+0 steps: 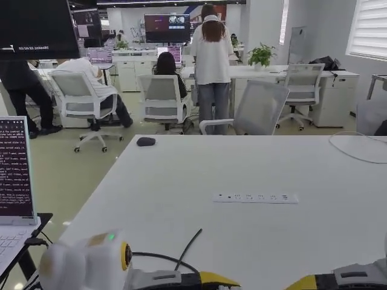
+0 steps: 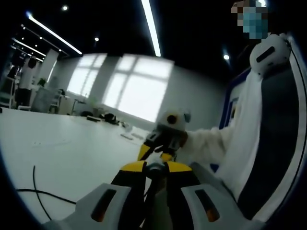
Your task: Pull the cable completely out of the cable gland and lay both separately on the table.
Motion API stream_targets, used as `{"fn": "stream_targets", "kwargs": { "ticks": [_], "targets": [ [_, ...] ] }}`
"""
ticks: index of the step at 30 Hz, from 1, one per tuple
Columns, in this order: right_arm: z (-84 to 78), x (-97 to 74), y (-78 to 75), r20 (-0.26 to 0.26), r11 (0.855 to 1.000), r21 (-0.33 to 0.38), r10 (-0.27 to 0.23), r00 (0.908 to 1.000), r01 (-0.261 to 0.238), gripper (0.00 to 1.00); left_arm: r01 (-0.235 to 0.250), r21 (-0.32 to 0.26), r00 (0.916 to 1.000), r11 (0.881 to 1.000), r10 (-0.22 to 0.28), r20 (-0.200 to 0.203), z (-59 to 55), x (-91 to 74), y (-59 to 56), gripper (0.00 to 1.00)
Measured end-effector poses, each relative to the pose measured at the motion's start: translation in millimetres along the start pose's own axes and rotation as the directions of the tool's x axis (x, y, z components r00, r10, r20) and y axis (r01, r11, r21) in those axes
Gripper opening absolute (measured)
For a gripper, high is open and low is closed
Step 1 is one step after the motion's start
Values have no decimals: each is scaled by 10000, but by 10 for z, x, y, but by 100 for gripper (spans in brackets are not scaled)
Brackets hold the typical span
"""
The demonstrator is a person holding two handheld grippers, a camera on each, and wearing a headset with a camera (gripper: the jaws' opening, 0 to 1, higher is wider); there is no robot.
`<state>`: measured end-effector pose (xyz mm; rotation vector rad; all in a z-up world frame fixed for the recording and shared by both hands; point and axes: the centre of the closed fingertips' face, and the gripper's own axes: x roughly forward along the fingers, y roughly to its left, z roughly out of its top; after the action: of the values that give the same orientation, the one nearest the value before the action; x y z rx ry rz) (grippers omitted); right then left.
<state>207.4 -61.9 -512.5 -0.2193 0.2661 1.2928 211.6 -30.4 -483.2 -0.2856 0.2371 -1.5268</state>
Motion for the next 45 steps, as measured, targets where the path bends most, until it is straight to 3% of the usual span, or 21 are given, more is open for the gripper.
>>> {"fn": "stream_targets", "kwargs": {
  "ticks": [4, 9, 15, 19, 33, 45],
  "targets": [
    [140, 37, 59, 338, 9998, -31, 189, 9993, -188, 19, 58, 257, 9997, 9997, -52, -256, -30, 48, -41, 16],
    [183, 100, 169, 475, 9991, -65, 428, 9980, -426, 17, 90, 456, 9991, 9989, -71, -408, -62, 76, -79, 17],
    [262, 149, 262, 812, 9991, 89, 410, 9959, -418, 6, -4, 411, 9989, 9992, 23, -459, -115, 95, -99, 17],
    [222, 176, 282, 604, 9998, 51, 209, 9980, -213, 4, -37, 385, 9987, 9993, 57, -515, -134, 77, -97, 17],
    [81, 105, 290, -25, 9993, 111, -356, 9994, 356, 3, 547, 489, 9958, 9973, -508, -759, -230, 163, -119, 16],
    [-141, -72, 163, -461, 9955, 313, -876, 9951, 891, 3, 493, 394, 9934, 9980, -449, -1055, -279, 110, 3, 16]
  ]
}}
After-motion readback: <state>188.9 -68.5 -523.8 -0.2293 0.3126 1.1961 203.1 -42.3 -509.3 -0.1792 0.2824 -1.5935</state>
